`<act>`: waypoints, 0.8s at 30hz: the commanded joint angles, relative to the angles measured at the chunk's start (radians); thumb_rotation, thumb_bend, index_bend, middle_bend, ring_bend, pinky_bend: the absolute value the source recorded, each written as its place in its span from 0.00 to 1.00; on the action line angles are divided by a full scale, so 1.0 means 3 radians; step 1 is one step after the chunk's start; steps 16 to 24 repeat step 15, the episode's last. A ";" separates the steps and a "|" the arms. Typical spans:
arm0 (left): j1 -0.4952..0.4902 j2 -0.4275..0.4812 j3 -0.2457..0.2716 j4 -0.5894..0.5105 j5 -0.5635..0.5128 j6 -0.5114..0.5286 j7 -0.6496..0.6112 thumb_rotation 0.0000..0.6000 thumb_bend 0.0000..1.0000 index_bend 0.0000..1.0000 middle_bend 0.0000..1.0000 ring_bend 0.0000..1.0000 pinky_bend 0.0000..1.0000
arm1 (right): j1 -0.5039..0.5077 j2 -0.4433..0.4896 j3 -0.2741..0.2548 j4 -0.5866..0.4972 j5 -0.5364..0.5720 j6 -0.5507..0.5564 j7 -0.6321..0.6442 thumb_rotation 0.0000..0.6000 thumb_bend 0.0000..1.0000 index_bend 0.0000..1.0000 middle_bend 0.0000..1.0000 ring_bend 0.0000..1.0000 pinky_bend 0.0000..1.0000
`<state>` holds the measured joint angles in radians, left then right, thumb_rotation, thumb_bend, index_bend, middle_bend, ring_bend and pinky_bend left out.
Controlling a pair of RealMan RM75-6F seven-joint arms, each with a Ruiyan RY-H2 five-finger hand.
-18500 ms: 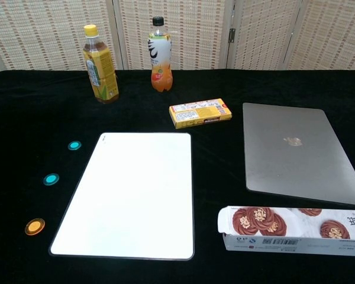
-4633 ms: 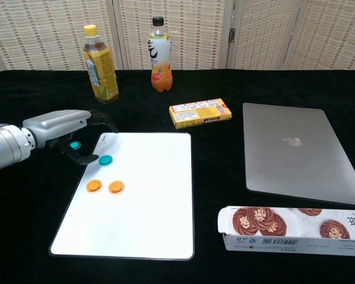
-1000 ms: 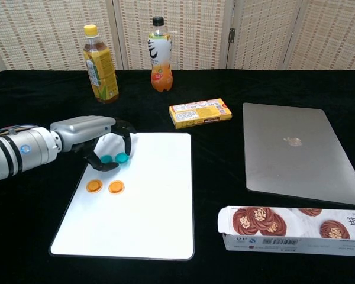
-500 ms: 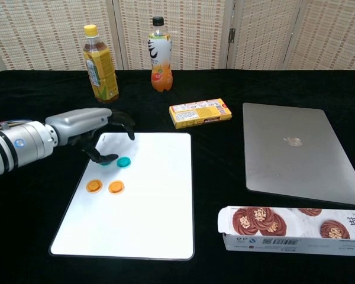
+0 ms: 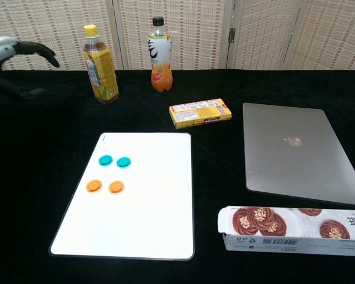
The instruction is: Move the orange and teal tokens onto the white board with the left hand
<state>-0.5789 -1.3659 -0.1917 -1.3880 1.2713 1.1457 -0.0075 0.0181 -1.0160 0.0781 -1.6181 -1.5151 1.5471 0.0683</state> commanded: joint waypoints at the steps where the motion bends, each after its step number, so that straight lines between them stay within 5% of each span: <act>1: 0.0257 0.0177 0.0055 -0.0180 -0.0004 0.0319 0.0147 1.00 0.43 0.29 0.16 0.03 0.00 | 0.0020 -0.0002 -0.0012 0.0033 0.0012 -0.0058 0.0101 1.00 0.17 0.00 0.00 0.00 0.00; 13: 0.0916 0.0400 0.0342 -0.0558 0.0399 0.1227 0.0267 1.00 0.43 0.28 0.15 0.03 0.00 | 0.0047 -0.0066 -0.0090 0.0100 -0.0120 -0.0106 0.0464 1.00 0.17 0.00 0.00 0.00 0.00; 24: 0.0989 0.0427 0.0399 -0.0608 0.0435 0.1280 0.0327 1.00 0.43 0.27 0.15 0.03 0.00 | 0.0037 -0.0077 -0.0103 0.0102 -0.0128 -0.0097 0.0473 1.00 0.17 0.00 0.00 0.00 0.00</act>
